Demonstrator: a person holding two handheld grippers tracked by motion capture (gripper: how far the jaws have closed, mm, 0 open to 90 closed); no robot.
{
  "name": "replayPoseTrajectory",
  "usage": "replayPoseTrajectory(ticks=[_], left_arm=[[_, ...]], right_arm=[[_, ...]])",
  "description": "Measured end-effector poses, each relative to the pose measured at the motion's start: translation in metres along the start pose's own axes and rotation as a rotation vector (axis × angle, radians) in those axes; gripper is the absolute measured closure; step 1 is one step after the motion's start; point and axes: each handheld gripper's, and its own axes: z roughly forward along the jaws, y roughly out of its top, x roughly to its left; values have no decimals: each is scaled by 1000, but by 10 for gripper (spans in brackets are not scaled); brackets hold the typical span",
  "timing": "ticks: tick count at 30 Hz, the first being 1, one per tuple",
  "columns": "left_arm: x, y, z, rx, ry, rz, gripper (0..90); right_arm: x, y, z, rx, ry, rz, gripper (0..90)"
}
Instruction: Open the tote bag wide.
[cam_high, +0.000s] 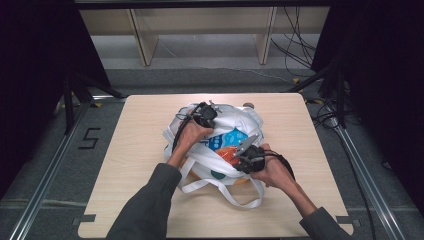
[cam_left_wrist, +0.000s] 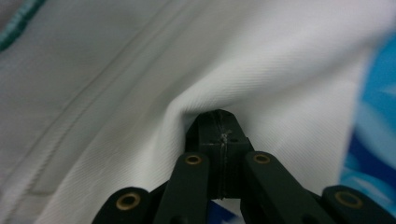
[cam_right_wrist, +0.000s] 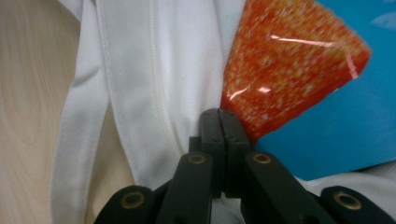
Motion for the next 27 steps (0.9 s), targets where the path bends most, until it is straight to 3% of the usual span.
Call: replayPoseTrajectory(ticks=[1, 2, 4, 5, 6, 7, 9, 10, 11, 13, 14, 16, 17, 18, 19, 21, 22, 24, 26, 27], left_arm=[[0, 0, 0, 0, 0, 0, 894], [6, -1, 9, 8, -7, -45, 895], [8, -2, 12, -2, -18, -66, 895], [8, -2, 11, -3, -20, -69, 895], [7, -2, 6, 3, -36, -62, 892], [8, -2, 0, -16, -60, -71, 875], [9, -7, -14, -80, -132, -105, 832], [9, -11, -26, -110, -159, -97, 815], [10, -14, -33, -125, -159, -86, 813], [11, -23, -51, -138, -172, -73, 814], [12, -29, -56, -132, -197, -72, 814], [11, -40, -64, -73, -182, -22, 815], [10, -45, -65, -46, -183, -11, 811], [10, -45, -65, -46, -183, -11, 807], [11, -55, -68, 5, -204, 4, 806], [13, -61, -70, 5, -220, -1, 808], [18, -73, -72, 32, -217, -6, 808], [24, -84, -70, 67, -223, -9, 812], [27, -97, -65, 65, -246, -29, 843], [29, -102, -66, 39, -263, -44, 849]], right_arm=[[3, -3, 2, 5, 7, -3, 900], [5, -5, 3, 14, 13, 6, 900], [5, -8, 6, 9, 15, 6, 900], [6, -11, 6, -7, 19, 33, 900], [3, -11, 4, -22, 39, 45, 900], [5, -11, 1, -27, 41, 93, 900], [1, -6, -6, -60, 29, 51, 900], [0, -4, -11, -88, 18, 60, 900], [-3, 1, -19, -130, 10, 52, 900], [-7, 6, -31, -196, -31, 80, 900], [-13, 9, -38, -225, -44, 74, 900], [-24, 17, -48, -271, -85, 95, 900], [-32, 22, -52, -271, -120, 99, 900], [-32, 22, -52, -271, -120, 99, 900], [-48, 28, -49, -249, -179, 125, 900], [-63, 31, -39, -239, -199, 155, 900], [-72, 31, -30, -200, -210, 179, 900], [-89, 30, -16, -162, -234, 176, 900], [-105, 24, -4, -115, -261, 216, 900], [-112, 20, 1, -101, -284, 225, 900]])
